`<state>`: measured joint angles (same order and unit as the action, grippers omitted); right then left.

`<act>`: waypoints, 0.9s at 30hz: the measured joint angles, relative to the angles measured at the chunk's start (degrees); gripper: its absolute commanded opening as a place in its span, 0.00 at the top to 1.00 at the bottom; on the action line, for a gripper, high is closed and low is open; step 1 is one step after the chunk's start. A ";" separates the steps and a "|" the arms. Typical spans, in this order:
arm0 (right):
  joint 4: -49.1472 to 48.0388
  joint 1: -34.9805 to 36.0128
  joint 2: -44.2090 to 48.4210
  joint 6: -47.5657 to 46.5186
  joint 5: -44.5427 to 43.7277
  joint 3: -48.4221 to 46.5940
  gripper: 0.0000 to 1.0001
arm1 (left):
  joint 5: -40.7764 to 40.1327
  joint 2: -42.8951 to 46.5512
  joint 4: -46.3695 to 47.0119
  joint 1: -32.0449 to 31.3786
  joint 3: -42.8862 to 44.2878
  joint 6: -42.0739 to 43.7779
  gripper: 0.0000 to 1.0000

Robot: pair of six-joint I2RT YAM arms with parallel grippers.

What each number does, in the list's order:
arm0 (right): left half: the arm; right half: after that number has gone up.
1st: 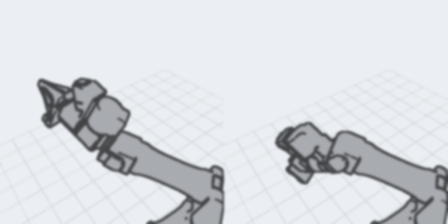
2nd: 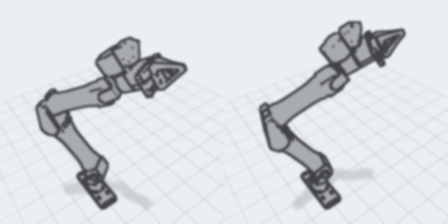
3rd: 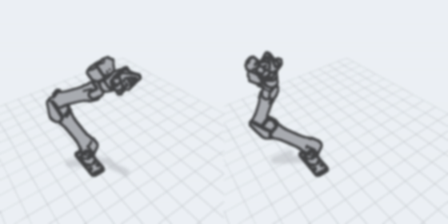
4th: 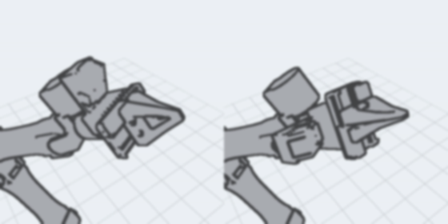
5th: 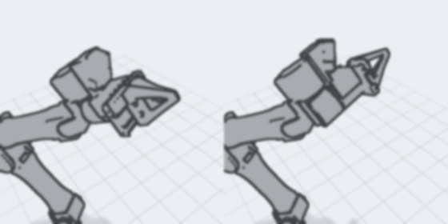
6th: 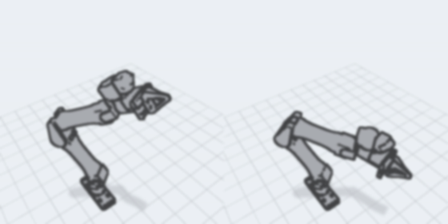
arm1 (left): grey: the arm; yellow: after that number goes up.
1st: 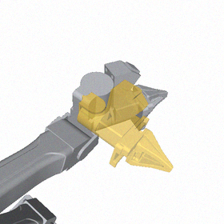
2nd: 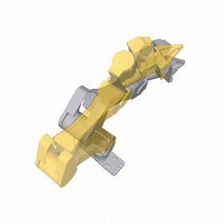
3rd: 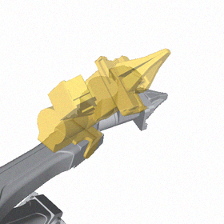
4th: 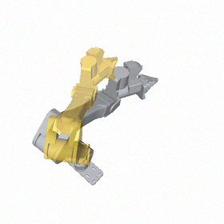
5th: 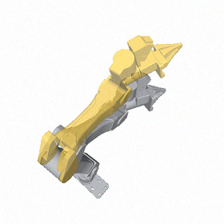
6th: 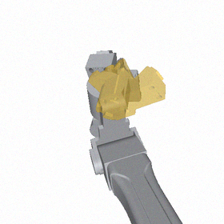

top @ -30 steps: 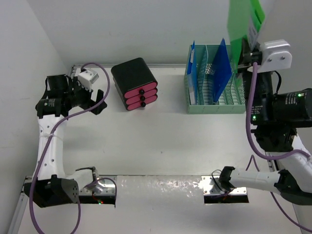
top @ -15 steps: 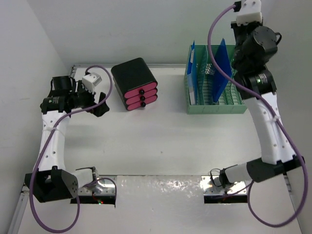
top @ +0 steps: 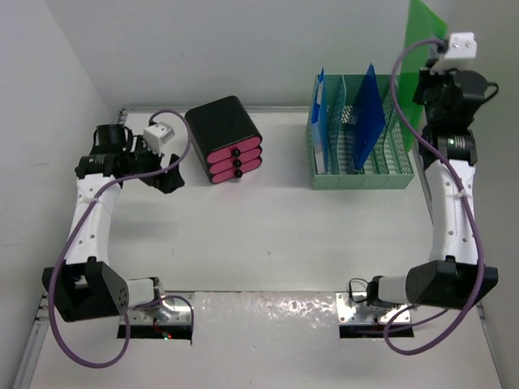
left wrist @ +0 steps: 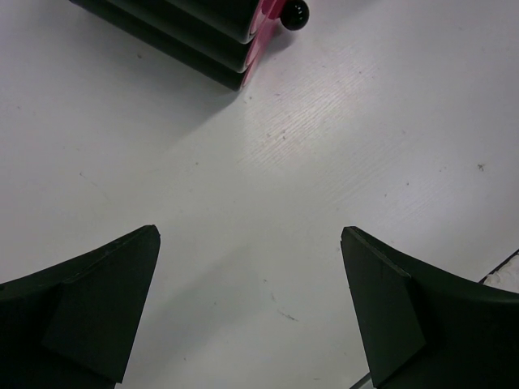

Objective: Organize the desk

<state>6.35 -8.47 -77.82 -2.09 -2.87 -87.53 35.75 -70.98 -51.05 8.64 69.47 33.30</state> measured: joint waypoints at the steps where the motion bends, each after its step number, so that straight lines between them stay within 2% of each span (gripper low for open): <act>1: -2.14 -2.05 1.07 2.03 2.47 3.02 1.00 | -0.20 -0.57 0.20 -0.37 0.00 -0.07 0.07; 5: -7.91 -8.26 4.83 8.28 8.02 14.64 1.00 | -1.20 -2.08 1.38 -1.75 0.04 -0.50 0.07; 11: -10.97 -7.98 8.66 10.75 7.96 22.40 1.00 | -2.38 -2.84 3.30 -2.34 0.44 -0.81 0.08; 19: -9.29 -7.91 14.67 7.34 3.26 19.19 1.00 | -4.22 -5.79 3.93 -3.54 2.58 -1.14 0.08; 27: -9.94 -7.91 20.74 6.88 8.96 17.55 1.00 | -5.14 -6.88 3.96 -4.39 4.52 -2.14 0.08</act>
<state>-3.60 -16.38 -57.08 4.80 6.09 -69.97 30.61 -77.87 -47.09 4.25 74.00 31.16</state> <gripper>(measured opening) 0.127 0.919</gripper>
